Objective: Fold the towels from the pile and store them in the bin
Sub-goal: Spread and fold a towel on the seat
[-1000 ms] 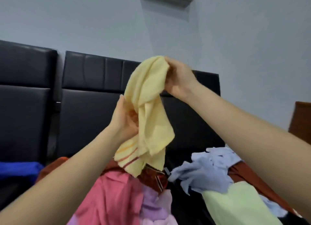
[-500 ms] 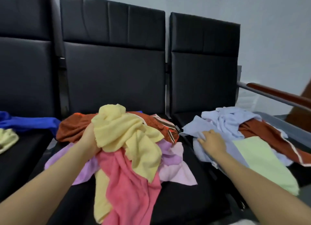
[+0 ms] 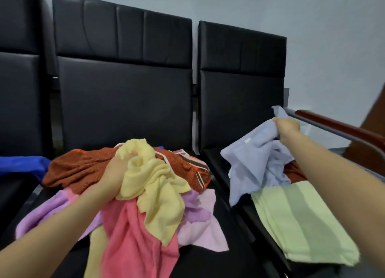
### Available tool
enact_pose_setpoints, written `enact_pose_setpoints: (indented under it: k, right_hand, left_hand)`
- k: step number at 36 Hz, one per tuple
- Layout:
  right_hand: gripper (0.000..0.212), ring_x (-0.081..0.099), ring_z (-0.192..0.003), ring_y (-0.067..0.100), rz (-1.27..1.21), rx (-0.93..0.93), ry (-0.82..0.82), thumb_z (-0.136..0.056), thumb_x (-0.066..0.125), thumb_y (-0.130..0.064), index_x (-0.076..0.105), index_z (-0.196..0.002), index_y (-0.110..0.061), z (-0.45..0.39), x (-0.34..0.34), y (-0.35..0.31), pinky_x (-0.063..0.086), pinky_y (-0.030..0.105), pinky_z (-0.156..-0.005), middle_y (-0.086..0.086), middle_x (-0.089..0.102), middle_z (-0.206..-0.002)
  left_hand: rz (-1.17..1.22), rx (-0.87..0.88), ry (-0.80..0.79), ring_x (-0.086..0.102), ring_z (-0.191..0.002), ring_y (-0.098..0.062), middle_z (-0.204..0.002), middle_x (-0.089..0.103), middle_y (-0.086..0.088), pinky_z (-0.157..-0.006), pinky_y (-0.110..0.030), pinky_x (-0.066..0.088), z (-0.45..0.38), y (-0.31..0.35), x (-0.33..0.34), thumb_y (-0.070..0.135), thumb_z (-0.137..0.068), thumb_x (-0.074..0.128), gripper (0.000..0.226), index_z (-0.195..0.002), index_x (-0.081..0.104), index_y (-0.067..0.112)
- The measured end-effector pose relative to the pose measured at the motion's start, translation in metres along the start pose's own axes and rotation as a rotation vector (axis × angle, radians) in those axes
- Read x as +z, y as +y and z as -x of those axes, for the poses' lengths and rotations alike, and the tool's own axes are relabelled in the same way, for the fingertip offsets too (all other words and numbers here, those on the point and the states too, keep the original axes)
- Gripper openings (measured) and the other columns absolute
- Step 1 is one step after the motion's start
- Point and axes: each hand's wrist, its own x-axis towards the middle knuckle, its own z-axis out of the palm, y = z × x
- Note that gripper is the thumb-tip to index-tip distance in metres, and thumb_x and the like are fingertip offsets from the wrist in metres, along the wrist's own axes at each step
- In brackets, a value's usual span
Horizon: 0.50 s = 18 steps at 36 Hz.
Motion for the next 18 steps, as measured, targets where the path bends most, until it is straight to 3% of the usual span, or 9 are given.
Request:
enact_pose_setpoints:
  k: [2, 4, 8, 12, 15, 18]
  right_hand:
    - [0.025, 0.056, -0.099, 0.025, 0.079, -0.129, 0.033, -0.094, 0.058, -0.026, 0.061, -0.109, -0.007, -0.005, -0.013, -0.02, 0.045, 0.034, -0.084, 0.013, 0.056, -0.11]
    - [0.039, 0.056, -0.114, 0.033, 0.14, -0.239, 0.125, -0.096, 0.054, -0.021, 0.054, -0.126, 0.004, -0.008, -0.028, -0.035, 0.039, 0.031, -0.081, 0.018, 0.059, -0.124]
    - [0.036, 0.055, -0.116, 0.04, 0.261, -0.383, 0.195, -0.098, 0.051, -0.018, 0.056, -0.121, 0.009, -0.01, -0.047, -0.045, 0.038, 0.033, -0.083, 0.025, 0.059, -0.125]
    - [0.05, 0.051, -0.124, 0.042, 0.454, -0.338, 0.064, -0.098, 0.056, -0.027, 0.05, -0.133, 0.007, -0.009, -0.05, -0.019, 0.04, 0.04, -0.098, 0.026, 0.053, -0.135]
    - [0.056, 0.051, -0.125, 0.039, 0.486, -0.217, -0.047, -0.095, 0.059, -0.036, 0.05, -0.136, 0.002, -0.003, -0.044, 0.013, 0.042, 0.039, -0.097, 0.023, 0.052, -0.138]
    - [0.049, 0.051, -0.121, 0.042, 0.397, -0.231, 0.036, -0.093, 0.061, -0.029, 0.053, -0.129, 0.004, 0.01, -0.031, 0.033, 0.042, 0.042, -0.096, 0.026, 0.052, -0.134]
  left_hand:
    - [0.055, -0.042, -0.023, 0.053, -0.078, -0.008, -0.087, 0.053, 0.008, -0.064, -0.012, 0.04, -0.005, 0.002, 0.005, 0.008, -0.101, 0.044, 0.021, -0.09, 0.051, 0.026]
    - [0.019, -0.063, -0.025, 0.049, -0.076, -0.014, -0.08, 0.05, 0.005, -0.061, -0.008, 0.035, -0.008, 0.01, 0.011, 0.006, -0.101, 0.042, 0.029, -0.078, 0.048, 0.023]
    - [-0.05, -0.038, -0.025, 0.047, -0.074, -0.015, -0.077, 0.049, 0.001, -0.057, -0.012, 0.035, -0.013, 0.02, 0.019, 0.004, -0.101, 0.04, 0.032, -0.074, 0.047, 0.019]
    - [-0.1, 0.001, 0.018, 0.045, -0.078, -0.017, -0.076, 0.049, -0.001, -0.072, -0.027, 0.033, -0.006, 0.028, 0.02, 0.005, -0.1, 0.044, 0.031, -0.071, 0.047, 0.016]
    - [-0.061, -0.014, 0.028, 0.049, -0.087, -0.02, -0.083, 0.054, -0.003, -0.08, -0.032, 0.034, 0.002, 0.027, 0.021, 0.011, -0.1, 0.047, 0.017, -0.084, 0.054, 0.012]
    - [-0.061, -0.039, 0.017, 0.053, -0.095, -0.022, -0.099, 0.061, -0.008, -0.084, -0.039, 0.041, 0.006, 0.024, 0.019, 0.018, -0.098, 0.052, 0.015, -0.105, 0.06, 0.007]
